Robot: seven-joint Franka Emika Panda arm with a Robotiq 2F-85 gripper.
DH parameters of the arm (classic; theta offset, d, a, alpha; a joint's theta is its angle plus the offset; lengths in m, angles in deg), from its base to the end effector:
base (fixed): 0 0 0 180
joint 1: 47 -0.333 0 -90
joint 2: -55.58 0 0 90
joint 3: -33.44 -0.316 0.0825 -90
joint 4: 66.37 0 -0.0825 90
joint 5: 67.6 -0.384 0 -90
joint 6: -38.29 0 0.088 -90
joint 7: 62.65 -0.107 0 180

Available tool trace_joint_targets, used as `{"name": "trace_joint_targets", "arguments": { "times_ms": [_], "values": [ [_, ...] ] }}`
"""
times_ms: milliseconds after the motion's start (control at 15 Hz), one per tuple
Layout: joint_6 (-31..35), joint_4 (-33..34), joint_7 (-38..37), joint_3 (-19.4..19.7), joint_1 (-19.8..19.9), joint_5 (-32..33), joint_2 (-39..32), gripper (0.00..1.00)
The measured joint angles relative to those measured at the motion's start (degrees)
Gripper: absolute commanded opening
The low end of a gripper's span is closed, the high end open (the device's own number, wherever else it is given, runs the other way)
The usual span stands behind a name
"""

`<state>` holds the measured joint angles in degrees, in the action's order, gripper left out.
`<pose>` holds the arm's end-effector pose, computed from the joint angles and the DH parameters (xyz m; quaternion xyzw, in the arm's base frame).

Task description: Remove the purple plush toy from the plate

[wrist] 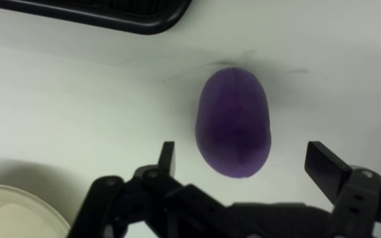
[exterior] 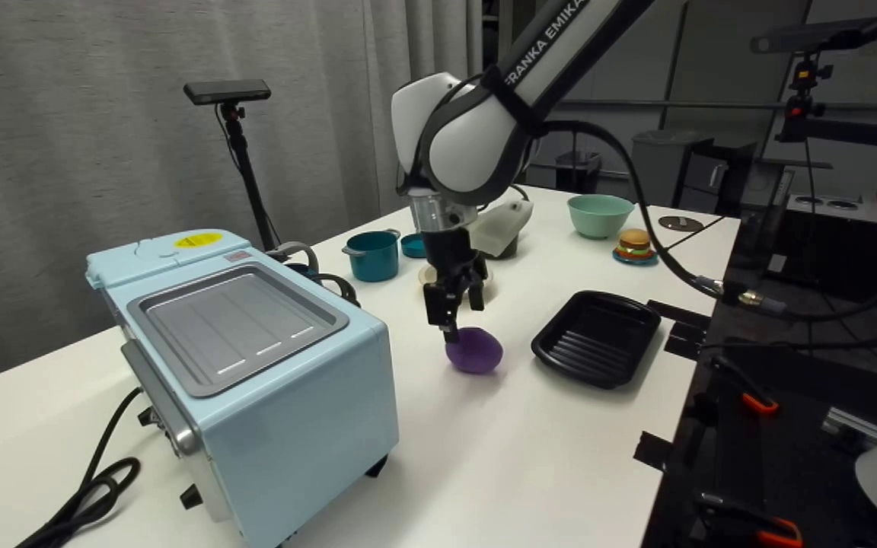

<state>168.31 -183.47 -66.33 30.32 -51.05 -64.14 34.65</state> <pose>0.5761 0.0704 0.2504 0.9963 0.0502 -0.0679 0.0184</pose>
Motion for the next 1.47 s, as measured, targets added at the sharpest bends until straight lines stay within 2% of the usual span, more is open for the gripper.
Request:
{"name": "trace_joint_targets", "arguments": {
  "times_ms": [533, 1467],
  "values": [
    [0.2, 0.0, 0.0, 0.1, 0.6, -1.4, 5.7, 1.00],
    [0.2, -0.1, 0.0, 0.1, 0.6, -1.4, 5.9, 1.00]
  ]
}}
